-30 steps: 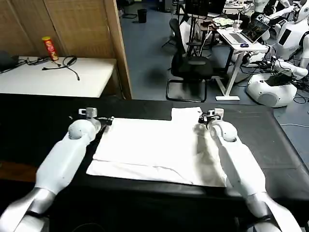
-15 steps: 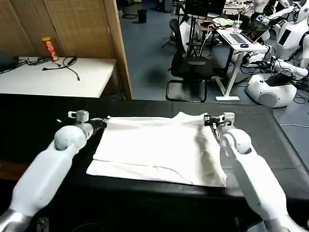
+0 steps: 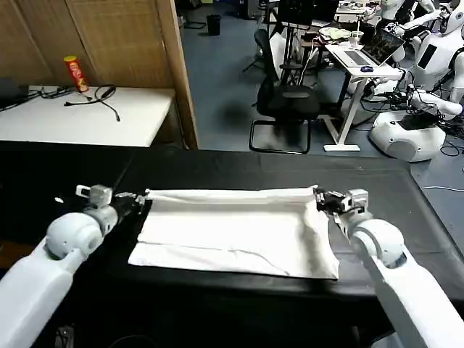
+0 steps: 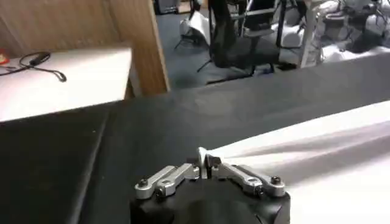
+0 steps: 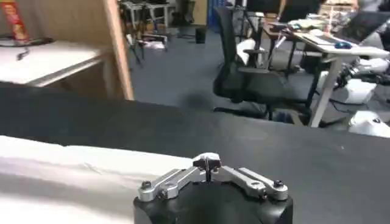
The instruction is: Fold and organize the clothes.
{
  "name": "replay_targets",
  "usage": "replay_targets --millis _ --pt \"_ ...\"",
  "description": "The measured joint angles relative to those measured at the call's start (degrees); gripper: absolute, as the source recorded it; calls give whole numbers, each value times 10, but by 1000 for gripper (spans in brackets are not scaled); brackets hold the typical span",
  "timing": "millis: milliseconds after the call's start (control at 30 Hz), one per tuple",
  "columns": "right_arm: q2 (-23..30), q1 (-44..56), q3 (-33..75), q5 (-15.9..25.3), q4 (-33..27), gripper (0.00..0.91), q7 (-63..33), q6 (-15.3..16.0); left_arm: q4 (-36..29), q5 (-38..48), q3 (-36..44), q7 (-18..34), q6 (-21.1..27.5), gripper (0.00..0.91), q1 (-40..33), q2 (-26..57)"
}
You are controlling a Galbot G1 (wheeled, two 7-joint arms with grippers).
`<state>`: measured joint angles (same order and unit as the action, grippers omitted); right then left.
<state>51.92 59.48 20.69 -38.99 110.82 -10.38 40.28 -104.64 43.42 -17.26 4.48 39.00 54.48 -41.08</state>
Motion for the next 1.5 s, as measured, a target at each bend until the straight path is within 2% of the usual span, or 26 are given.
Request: replay_targets --millis 100,567,900,933,967,1000,1033,1067,1100,1367,1500 --pt "-10 29 6 -1 23 0 -10 19 -17 -4 -8 0 7 156 21 9" --pt "-21 130 37 -1 79 0 -16 19 -68 -34 -48 -5 6 156 112 16" --pt "-18 156 37 2 88 0 -19 19 -94 -43 -76 -2 10 156 156 14" --pt "-18 156 37 2 88 0 -20 19 -98 -46 -79 -1 11 205 162 14" --pt "-18 156 37 1 89 0 -23 19 -102 -48 -82 0 13 312 168 13" --pt "-18 156 37 -1 89 0 -25 19 -107 -50 -86 3 18 839 175 11" --pt "-18 157 37 -1 90 39 -26 19 -112 -51 -90 6 24 878 182 9" --pt "-17 159 37 -2 92 98 -27 19 -117 -51 -93 11 31 878 189 7" --pt "-17 160 38 -3 94 878 -28 19 -122 -55 -97 14 32 878 197 4" --pt "-26 186 65 -8 128 878 -30 19 -166 -78 -128 35 32 878 251 -20" --pt "-20 192 95 -36 146 878 -30 19 -187 -54 -154 36 32 878 267 -26"
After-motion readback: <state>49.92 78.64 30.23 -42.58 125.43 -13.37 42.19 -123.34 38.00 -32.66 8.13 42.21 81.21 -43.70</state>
